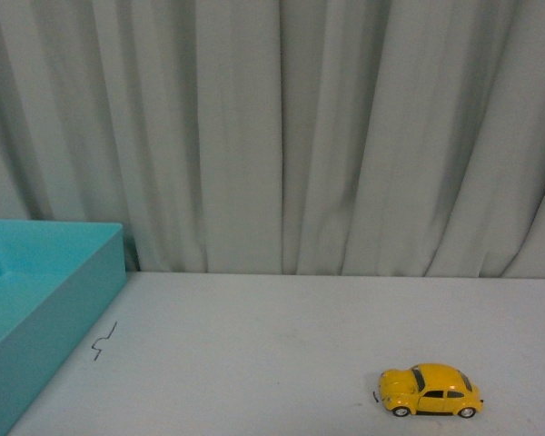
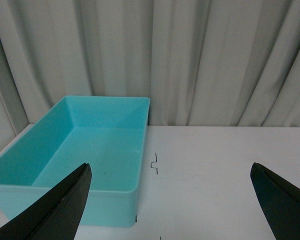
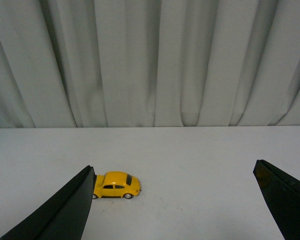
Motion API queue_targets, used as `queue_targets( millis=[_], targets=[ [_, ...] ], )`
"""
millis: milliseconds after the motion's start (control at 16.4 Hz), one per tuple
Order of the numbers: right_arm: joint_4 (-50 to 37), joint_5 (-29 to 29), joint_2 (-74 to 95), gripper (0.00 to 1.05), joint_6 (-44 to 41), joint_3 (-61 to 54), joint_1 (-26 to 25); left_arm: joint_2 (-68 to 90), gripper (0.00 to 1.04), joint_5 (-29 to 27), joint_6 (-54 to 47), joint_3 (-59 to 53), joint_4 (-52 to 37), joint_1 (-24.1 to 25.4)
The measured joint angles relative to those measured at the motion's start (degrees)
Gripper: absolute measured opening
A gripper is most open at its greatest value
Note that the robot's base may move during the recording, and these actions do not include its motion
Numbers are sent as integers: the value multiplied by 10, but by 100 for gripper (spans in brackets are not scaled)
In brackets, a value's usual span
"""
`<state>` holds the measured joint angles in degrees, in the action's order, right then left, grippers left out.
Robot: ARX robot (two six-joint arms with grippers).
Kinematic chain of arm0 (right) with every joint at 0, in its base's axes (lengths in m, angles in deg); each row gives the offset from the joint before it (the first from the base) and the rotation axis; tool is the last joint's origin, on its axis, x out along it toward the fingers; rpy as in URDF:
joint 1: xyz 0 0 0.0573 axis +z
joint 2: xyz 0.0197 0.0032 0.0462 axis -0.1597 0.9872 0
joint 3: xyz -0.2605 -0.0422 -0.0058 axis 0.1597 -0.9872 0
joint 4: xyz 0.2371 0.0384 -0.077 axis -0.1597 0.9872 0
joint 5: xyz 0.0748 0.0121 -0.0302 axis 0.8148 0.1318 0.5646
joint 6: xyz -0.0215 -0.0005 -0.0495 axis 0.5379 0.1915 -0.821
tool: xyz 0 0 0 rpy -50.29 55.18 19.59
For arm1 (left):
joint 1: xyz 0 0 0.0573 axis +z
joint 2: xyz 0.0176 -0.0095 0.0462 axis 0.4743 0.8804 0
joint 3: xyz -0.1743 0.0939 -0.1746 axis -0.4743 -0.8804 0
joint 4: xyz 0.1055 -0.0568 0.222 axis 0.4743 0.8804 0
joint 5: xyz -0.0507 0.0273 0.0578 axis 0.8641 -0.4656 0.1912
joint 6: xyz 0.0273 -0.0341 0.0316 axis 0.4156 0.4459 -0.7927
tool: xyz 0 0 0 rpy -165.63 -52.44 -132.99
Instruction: Wind up and store yellow beetle toy
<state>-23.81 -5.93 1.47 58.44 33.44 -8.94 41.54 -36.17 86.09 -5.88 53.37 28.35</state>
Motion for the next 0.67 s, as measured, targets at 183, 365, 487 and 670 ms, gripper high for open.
queue_targets(
  millis=[183, 365, 487, 670],
  targets=[
    [0, 0, 0, 98, 0, 0, 0, 0, 98, 0, 0, 0, 0, 0],
    [0, 0, 0, 98, 0, 0, 0, 0, 98, 0, 0, 0, 0, 0],
    [0, 0, 0, 98, 0, 0, 0, 0, 98, 0, 0, 0, 0, 0],
    [0, 0, 0, 98, 0, 0, 0, 0, 98, 0, 0, 0, 0, 0]
  ],
)
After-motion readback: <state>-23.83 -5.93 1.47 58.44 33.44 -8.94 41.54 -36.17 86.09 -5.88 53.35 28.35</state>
